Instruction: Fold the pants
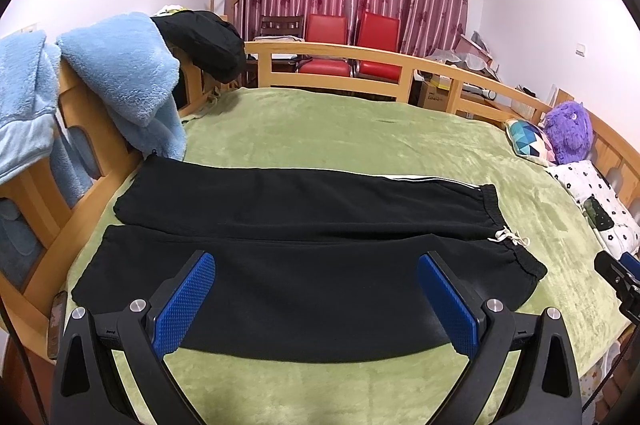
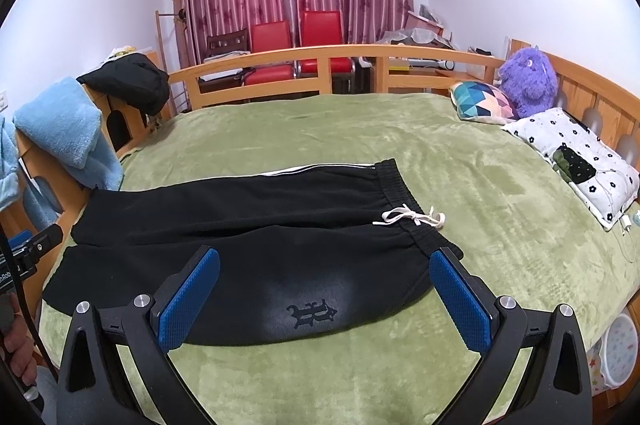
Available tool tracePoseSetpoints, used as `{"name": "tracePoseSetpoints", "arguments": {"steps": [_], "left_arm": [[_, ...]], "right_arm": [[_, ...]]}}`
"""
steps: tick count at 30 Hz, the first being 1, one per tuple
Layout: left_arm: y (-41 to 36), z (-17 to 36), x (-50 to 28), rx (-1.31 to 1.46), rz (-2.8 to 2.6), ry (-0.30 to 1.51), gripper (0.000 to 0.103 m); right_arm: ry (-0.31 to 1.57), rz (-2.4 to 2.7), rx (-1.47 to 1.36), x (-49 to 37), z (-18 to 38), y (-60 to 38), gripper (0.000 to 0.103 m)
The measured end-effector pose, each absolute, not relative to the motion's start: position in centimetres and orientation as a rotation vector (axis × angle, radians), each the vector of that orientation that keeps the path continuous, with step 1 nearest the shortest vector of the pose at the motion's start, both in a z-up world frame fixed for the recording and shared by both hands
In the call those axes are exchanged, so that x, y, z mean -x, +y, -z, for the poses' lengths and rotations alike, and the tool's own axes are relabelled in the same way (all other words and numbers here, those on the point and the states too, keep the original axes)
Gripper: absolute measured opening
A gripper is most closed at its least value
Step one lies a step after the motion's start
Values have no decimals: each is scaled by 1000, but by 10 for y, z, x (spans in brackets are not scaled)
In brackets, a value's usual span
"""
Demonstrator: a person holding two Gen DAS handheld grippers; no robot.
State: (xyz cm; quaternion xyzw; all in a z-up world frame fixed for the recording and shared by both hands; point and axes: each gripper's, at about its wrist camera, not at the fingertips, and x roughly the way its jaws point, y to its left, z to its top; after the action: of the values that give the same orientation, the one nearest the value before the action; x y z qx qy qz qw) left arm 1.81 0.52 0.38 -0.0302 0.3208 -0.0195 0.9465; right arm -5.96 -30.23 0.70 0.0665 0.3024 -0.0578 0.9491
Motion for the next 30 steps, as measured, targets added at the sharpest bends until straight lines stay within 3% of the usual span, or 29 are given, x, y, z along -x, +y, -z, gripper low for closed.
{"name": "tracePoseSetpoints", "arguments": {"steps": [30], "left_arm": [[12, -23, -10, 74, 50, 616, 102]], "right_arm": [[584, 101, -149, 61, -12, -308, 102]]}}
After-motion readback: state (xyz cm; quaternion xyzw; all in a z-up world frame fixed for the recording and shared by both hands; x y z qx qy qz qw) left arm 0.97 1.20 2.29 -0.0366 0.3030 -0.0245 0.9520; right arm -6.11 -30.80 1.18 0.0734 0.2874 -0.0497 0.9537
